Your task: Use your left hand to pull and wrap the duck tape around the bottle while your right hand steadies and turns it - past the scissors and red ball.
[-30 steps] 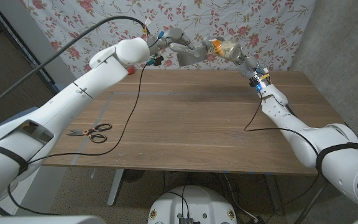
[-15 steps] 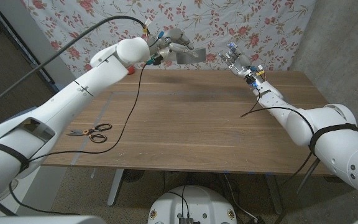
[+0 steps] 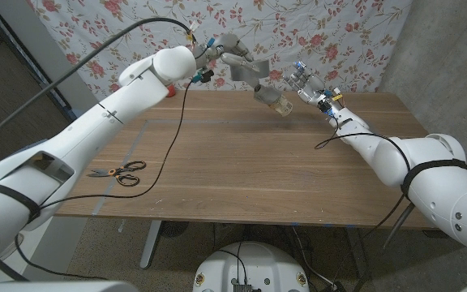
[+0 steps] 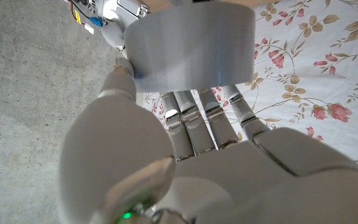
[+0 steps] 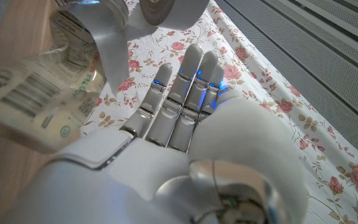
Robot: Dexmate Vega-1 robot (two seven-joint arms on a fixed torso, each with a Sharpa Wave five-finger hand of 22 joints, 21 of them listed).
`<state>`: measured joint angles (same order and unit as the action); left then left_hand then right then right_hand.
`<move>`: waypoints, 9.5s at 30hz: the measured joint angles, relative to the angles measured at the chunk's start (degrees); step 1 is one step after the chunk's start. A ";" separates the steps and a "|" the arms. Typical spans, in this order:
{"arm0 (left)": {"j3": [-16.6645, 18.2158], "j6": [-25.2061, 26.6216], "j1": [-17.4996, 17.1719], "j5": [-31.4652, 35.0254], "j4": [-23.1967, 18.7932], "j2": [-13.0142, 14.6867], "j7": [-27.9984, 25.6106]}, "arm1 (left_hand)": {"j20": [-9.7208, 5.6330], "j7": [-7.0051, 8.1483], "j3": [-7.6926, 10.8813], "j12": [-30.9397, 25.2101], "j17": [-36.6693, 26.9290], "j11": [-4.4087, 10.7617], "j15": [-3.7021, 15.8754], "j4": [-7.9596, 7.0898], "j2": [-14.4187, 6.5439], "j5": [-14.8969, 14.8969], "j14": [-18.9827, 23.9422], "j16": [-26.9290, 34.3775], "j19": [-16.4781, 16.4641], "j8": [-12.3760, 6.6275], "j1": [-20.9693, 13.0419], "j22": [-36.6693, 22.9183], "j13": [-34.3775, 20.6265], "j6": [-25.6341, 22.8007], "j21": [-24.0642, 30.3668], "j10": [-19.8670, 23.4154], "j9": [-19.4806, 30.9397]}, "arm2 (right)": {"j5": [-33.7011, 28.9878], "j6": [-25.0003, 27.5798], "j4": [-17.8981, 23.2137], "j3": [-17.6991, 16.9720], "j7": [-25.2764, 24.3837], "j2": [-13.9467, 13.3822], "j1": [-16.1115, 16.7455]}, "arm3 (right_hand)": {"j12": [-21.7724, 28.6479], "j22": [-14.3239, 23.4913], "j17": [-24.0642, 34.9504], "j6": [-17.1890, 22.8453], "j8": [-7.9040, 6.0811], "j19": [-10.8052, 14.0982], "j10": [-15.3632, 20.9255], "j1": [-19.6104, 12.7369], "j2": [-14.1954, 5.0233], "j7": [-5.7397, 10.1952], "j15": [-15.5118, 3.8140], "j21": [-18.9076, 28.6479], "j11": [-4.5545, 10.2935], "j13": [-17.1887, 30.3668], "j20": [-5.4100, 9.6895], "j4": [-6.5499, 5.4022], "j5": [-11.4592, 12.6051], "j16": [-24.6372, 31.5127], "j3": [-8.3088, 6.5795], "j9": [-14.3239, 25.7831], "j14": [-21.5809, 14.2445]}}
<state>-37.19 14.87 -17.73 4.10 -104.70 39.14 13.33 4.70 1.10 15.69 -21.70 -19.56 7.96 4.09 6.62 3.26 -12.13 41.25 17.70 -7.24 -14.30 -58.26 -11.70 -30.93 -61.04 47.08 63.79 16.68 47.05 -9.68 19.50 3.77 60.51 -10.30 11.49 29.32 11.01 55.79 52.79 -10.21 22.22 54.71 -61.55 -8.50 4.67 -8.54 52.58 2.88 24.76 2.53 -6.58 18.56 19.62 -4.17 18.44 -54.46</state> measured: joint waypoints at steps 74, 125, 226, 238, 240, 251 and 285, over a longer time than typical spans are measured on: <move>-0.95 -8.93 3.43 -4.13 6.29 -11.22 -6.23 | -0.61 -1.93 0.16 1.40 -0.51 -1.93 0.31 1.61 0.85 1.35 0.74 0.28 -0.43 0.51 -0.98 0.24 3.88 -2.83 1.89 2.20 -2.38 | -18.77 -2.66 4.16 20.39 -8.94 -1.60 -1.19 | -18.42 -0.89 -37.33 -55.56 -0.52 -13.88 -58.57 18.22 15.45 -7.11 11.56 -19.76 -8.69 -10.55 -12.25 2.39 10.07 -8.37 23.02 -7.26 54.07; -0.18 -14.71 0.54 -4.59 3.72 -11.72 -9.47 | -0.61 -1.40 -0.17 1.57 -0.53 -2.21 0.30 1.76 0.45 2.02 0.73 -0.18 -0.42 1.11 -1.36 0.52 3.62 -3.12 2.55 2.47 -2.86 | -31.12 13.29 4.53 -23.49 -34.34 15.52 -2.39 | 9.27 0.96 -10.55 -8.22 -8.59 4.80 -13.91 -6.84 9.52 -1.78 14.38 16.32 -4.21 1.65 -1.51 11.57 -7.49 32.36 10.05 -0.74 21.58; -18.25 5.75 6.90 21.32 28.40 -15.78 -2.60 | 7.17 7.12 -22.53 11.09 5.46 1.58 -4.93 -8.19 2.84 -12.64 -33.98 -6.39 10.66 4.61 11.59 0.07 13.13 51.32 -2.05 -51.32 -5.77 | -45.67 14.90 4.47 -55.27 -24.83 13.84 -2.33 | 9.56 -0.89 -2.03 -2.72 -4.27 2.60 -11.06 -6.14 10.22 -1.81 14.38 18.64 -3.80 1.65 -0.70 19.80 -7.59 32.43 1.84 2.18 21.60; -19.66 -3.21 7.77 16.96 41.42 -21.18 -7.13 | 7.17 7.70 -25.62 10.99 5.46 1.14 -6.62 -8.67 3.50 -16.02 -36.17 -6.21 10.65 4.14 11.65 0.07 14.57 56.77 -2.60 -55.36 -5.76 | -47.01 15.19 4.47 -56.02 -27.19 14.07 -2.78 | 9.56 -0.88 -1.58 -2.71 -3.91 2.60 -11.06 -6.14 10.22 -1.81 14.38 18.78 -3.80 1.65 -0.71 19.79 -7.72 32.43 1.84 2.18 21.60; -19.93 -5.04 8.09 16.11 43.82 -22.27 -7.79 | 7.17 7.70 -25.78 10.88 5.64 1.14 -6.63 -8.70 3.62 -16.30 -36.17 -6.21 10.65 4.09 11.77 0.08 14.72 56.77 -2.60 -55.36 -5.76 | -47.26 15.25 4.47 -56.31 -27.58 14.15 -2.92 | 9.56 -0.86 -1.57 -2.70 -3.84 2.60 -11.06 -6.14 10.22 -1.81 14.38 18.79 -3.80 1.65 -0.71 19.80 -7.73 32.43 1.84 2.33 21.60; -22.67 -13.52 10.82 13.44 58.08 -28.90 -9.69 | 7.16 8.45 -26.20 10.60 5.73 2.18 -6.94 -7.85 2.58 -18.51 -36.48 -5.76 10.18 3.53 8.81 0.08 15.82 56.83 -2.81 -55.76 -5.76 | -48.70 15.64 4.48 -57.45 -29.94 14.40 -3.37 | 9.56 -0.87 -1.19 -2.28 -3.23 2.59 -11.06 -6.14 10.22 -1.99 14.38 18.86 -3.80 1.65 -0.71 19.79 -7.53 32.43 1.84 2.45 21.60; -37.48 -12.12 17.50 22.04 75.50 -42.59 -19.09 | 0.40 5.55 -17.82 0.23 7.79 2.08 -5.52 -1.28 -9.22 -5.59 -10.63 5.07 -0.25 -4.67 -9.30 -0.18 19.40 7.68 2.26 -12.27 -6.38 | -48.10 15.28 4.45 -58.15 -28.61 13.87 -3.24 | 9.56 -0.89 -0.47 -2.19 -2.48 2.29 -11.06 -6.14 10.22 -1.91 14.38 18.74 -3.80 1.65 -0.62 19.79 -7.65 32.43 1.84 2.71 21.61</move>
<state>-74.67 2.75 -0.23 26.14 -29.20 -3.46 -5.76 5.09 6.65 -2.13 -21.48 -11.77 10.04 -1.43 5.34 -5.96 -17.72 30.63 22.77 -7.49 -18.97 -67.55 -11.88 -11.54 -53.36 49.34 51.52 10.31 -1.05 5.59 23.95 -54.37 31.90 3.56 8.25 38.88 10.12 55.33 50.60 -12.69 24.51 43.65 -67.69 1.72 2.76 5.83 71.32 -0.92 26.41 1.91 13.22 10.91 52.05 -2.33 21.15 -32.85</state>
